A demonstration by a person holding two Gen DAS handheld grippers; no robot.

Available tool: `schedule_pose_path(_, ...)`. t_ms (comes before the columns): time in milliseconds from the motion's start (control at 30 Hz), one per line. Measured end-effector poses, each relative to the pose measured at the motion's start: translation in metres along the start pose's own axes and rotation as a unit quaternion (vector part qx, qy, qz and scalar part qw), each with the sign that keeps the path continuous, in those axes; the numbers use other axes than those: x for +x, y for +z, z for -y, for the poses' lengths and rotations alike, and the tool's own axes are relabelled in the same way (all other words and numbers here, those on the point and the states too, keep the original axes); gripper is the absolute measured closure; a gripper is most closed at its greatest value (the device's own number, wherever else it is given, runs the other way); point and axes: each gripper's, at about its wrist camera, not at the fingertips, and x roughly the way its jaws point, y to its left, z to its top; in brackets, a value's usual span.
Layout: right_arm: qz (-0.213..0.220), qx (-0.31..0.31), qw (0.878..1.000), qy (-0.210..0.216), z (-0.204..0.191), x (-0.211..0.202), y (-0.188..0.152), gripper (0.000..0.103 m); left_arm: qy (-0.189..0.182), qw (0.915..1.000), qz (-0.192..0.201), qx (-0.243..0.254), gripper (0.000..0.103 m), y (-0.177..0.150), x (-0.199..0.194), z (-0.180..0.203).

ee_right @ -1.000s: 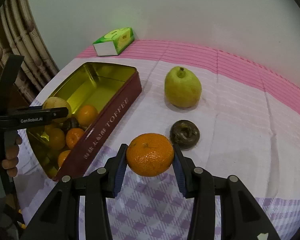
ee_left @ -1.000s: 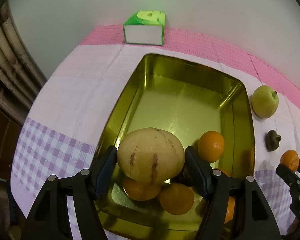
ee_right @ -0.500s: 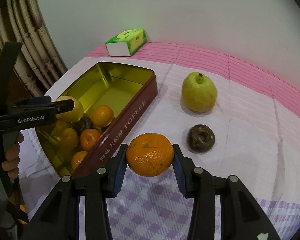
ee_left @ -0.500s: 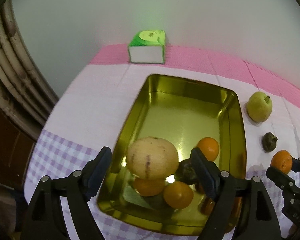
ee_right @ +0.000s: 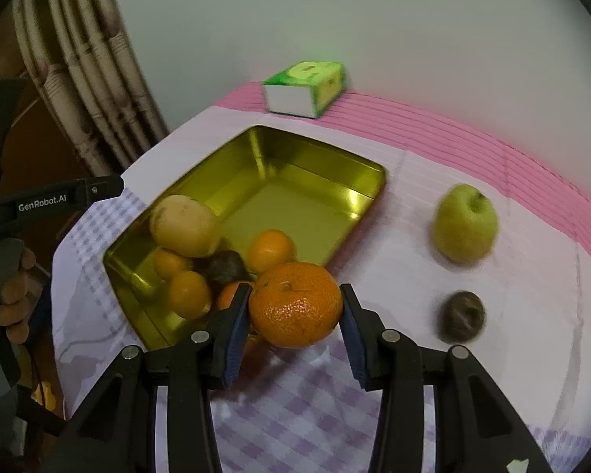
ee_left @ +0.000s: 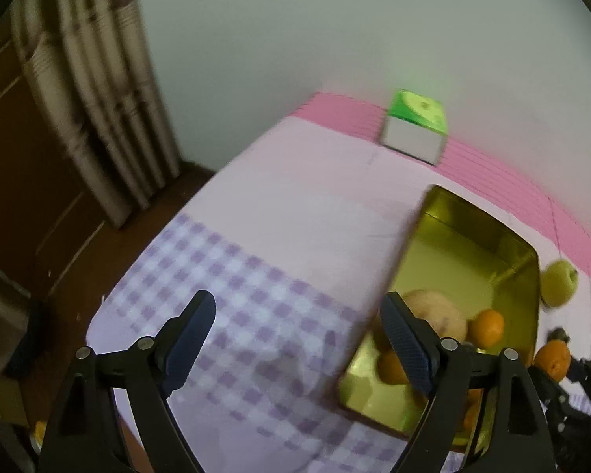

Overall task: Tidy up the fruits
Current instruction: 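Open the left tool and carry the tangerine into the tray with the right tool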

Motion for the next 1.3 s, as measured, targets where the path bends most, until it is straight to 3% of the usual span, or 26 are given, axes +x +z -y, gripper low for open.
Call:
schedule_pose_path(133,-0.008,-0.020,1.000,0.010,-0.016,0.013,0.008,0.062,0.006,0.9997,-0.002,-0.024,0.017,0.001,0.001,-0.010)
schedule_pose_path(633,-0.031,-0.038,0.999,0.009,-0.033,0.054,0.020,0.062,0.005,0.9999,-0.007,-0.012,0.017,0.000,0.004,-0.002)
schedule_pose_path(1100,-0.026,-0.076,0.997,-0.011,-0.047,0.056,0.016,0.062,0.006,0.9999,-0.013,-0.008,0.017,-0.005,0.008,0.000)
schedule_pose_path(1300,-0.028,-0.059,0.998,-0.002,-0.044,0.056,0.017,0.061,0.005,0.9999,-0.015,-0.002,0.017,-0.005,0.009,0.002)
